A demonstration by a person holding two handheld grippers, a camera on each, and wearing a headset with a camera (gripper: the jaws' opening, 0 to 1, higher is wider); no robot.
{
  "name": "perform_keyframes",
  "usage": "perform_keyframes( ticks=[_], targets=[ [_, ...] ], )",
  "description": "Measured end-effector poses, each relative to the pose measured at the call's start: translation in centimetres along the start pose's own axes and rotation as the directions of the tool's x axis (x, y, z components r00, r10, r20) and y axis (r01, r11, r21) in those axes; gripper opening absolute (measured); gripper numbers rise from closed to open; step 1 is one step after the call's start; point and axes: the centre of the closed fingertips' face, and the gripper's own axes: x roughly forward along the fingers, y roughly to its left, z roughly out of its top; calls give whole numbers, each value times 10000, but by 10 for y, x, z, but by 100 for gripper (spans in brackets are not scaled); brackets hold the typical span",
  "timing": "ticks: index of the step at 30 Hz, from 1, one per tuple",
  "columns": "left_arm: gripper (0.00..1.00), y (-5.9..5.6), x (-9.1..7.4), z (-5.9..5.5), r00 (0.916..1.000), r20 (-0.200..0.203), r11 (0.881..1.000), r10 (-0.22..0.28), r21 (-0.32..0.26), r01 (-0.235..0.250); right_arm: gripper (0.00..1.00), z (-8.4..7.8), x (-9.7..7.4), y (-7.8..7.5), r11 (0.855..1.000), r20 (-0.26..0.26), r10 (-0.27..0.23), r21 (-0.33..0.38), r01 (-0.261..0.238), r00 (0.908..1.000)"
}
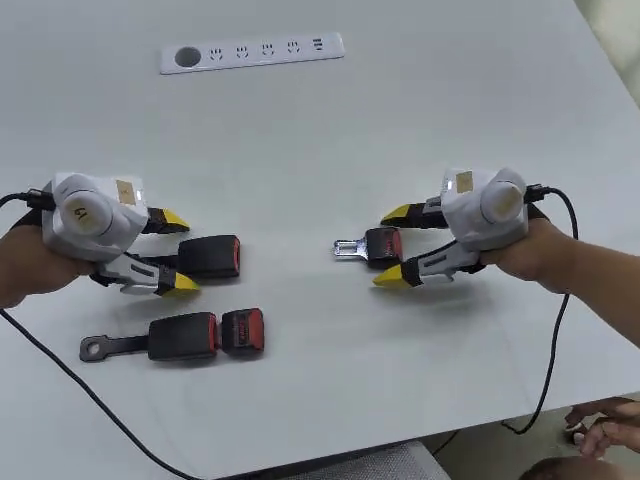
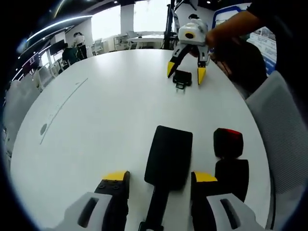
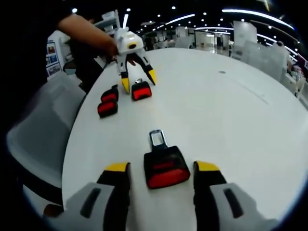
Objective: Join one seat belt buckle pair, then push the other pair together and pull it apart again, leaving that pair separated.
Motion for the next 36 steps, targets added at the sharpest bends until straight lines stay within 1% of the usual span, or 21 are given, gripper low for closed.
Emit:
perform_keyframes(
  ticks=[3, 4, 7, 8, 9, 10, 11, 12, 14, 16, 20, 21, 23, 28, 31, 33, 36],
  targets=[
    [44, 1, 0, 0, 10000, -44, 9996, 68, 267, -67, 46, 0, -2, 2, 9997, -2, 132, -187, -132, 9999],
    [44, 1, 1, 0, 10000, 6, 9997, 39, 239, -39, 45, 0, -1, 3, 9994, 4, 163, -310, -162, 9999],
    [42, -1, 1, 0, 9999, 146, 9991, 15, 428, -21, 42, 1, -2, 2, 9991, 70, 126, -403, -123, 9999],
    [39, -3, 1, 0, 9997, 198, 9983, -116, 580, 104, 40, 2, -2, 1, 9989, 88, 87, -464, -83, 9999],
    [36, -8, 1, 0, 9993, 142, 9964, -335, 786, 323, 37, 2, -3, 0, 9985, 95, 105, -530, -100, 9999],
    [33, -8, 1, 0, 9993, 91, 9944, -350, 1005, 340, 37, 2, -2, 1, 9987, 144, 163, -476, -156, 9998],
    [33, -4, 1, 1, 9994, 90, 9962, -320, 819, 312, 37, 3, -2, 1, 9986, 179, 188, -499, -179, 9997],
    [33, -3, 0, 1, 9993, 35, 9945, -374, 978, 369, 37, 3, -2, 1, 9984, 176, 196, -530, -186, 9997],
    [33, -2, 0, 1, 9991, -25, 9929, -417, 1112, 417, 36, 4, -2, 2, 9981, 202, 270, -566, -258, 9994],
    [33, -1, -1, 0, 9989, 12, 9923, -474, 1143, 469, 36, 4, -3, 2, 9975, 293, 350, -631, -331, 9990],
    [33, 0, -1, 0, 9989, 87, 9933, -467, 1066, 455, 36, 5, -4, 1, 9978, 629, 534, -434, -507, 9966],
    [33, 1, -2, 0, 9989, 83, 9934, -467, 1056, 456, 35, 5, -4, 1, 9981, 708, 551, -316, -530, 9960],
    [32, 1, -2, 0, 9989, 79, 9943, -466, 961, 456, 35, 6, -4, 1, 9977, 751, 574, -407, -544, 9955],
    [32, -1, 0, 0, 9989, 14, 9948, -466, 906, 463, 35, 9, 0, 3, 9975, 998, 642, -365, -608, 9929],
    [32, 0, 0, -1, 9989, 28, 9953, -462, 848, 458, 35, 13, 3, 2, 9979, 1304, 639, -199, -618, 9894],
    [32, -1, 1, -1, 9990, -18, 9953, -458, 852, 457, 35, 14, 4, 2, 9979, 1406, 652, -143, -638, 9879],
    [32, -1, 2, -1, 9988, -63, 9948, -491, 885, 494, 35, 17, 7, 3, 9977, 1408, 663, -246, -635, 9878]
  ],
)
